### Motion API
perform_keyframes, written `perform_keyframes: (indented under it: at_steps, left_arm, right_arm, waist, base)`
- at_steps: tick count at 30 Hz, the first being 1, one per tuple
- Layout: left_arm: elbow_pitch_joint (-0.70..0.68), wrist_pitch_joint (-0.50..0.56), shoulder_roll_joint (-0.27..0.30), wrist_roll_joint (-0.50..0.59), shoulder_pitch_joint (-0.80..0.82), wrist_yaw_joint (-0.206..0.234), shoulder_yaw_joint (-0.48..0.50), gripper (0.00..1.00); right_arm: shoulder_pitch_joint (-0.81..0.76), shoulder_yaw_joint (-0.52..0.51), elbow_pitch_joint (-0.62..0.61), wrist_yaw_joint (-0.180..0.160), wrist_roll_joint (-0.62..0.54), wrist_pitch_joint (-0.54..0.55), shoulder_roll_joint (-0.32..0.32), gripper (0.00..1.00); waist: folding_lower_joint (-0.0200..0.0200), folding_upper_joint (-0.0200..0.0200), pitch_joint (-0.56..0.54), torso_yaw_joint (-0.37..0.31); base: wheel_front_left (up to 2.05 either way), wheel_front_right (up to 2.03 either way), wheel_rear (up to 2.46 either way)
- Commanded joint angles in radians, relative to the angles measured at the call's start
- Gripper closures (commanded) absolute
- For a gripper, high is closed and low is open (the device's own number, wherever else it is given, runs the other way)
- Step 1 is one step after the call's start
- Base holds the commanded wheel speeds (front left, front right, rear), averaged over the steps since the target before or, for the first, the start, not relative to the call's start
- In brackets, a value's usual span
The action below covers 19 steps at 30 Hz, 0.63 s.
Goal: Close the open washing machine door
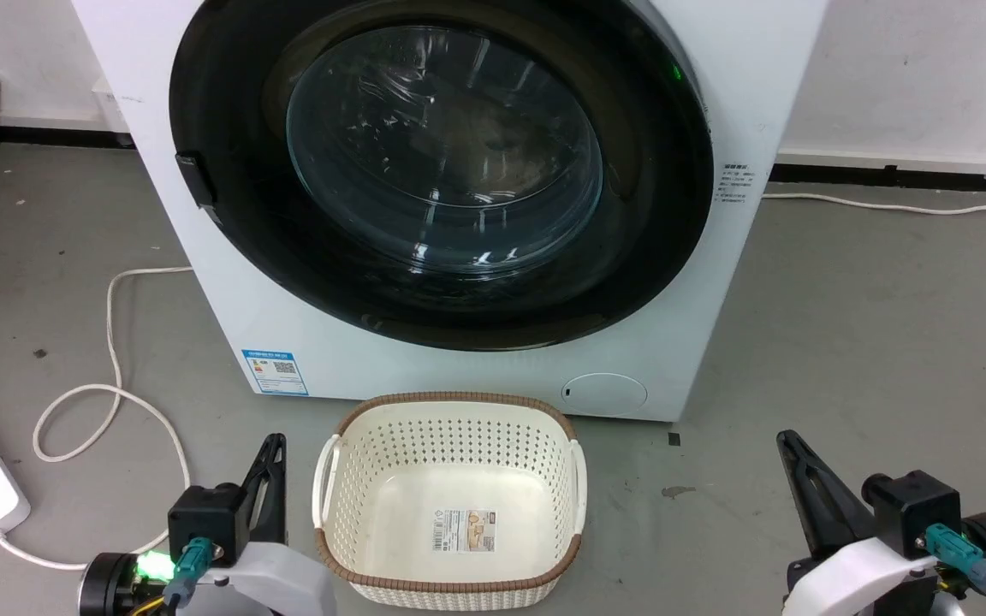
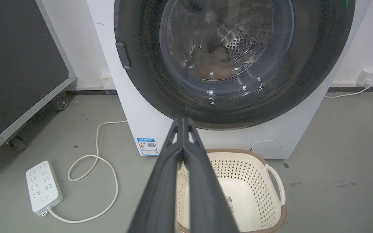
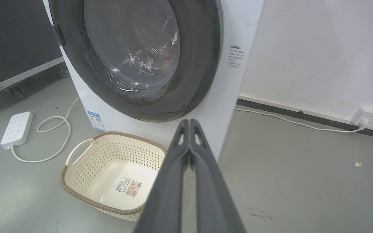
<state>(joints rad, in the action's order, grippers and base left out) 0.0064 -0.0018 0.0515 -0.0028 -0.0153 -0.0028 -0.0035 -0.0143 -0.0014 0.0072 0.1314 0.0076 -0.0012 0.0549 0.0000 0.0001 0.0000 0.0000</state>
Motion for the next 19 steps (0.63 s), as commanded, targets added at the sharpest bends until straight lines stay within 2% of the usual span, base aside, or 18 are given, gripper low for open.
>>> perform_keyframes:
  at_steps: [1, 19]
  left_arm:
    - [-0.006, 0.002, -0.001, 0.003, 0.015, 0.003, 0.004, 1.0]
    - [-0.006, 0.002, -0.001, 0.003, 0.015, 0.003, 0.004, 1.0]
  right_arm:
    - [0.014, 0.001, -0.007, -0.001, -0.008, 0.001, -0.005, 1.0]
    - [0.014, 0.001, -0.007, -0.001, -0.008, 0.001, -0.005, 1.0]
  waist:
    - [0.0, -0.0001, 0.0, 0.0]
    - [0.0, -0.0001, 0.0, 0.0]
  base:
    - [0.0, 0.0, 0.0]
    - [0.0, 0.0, 0.0]
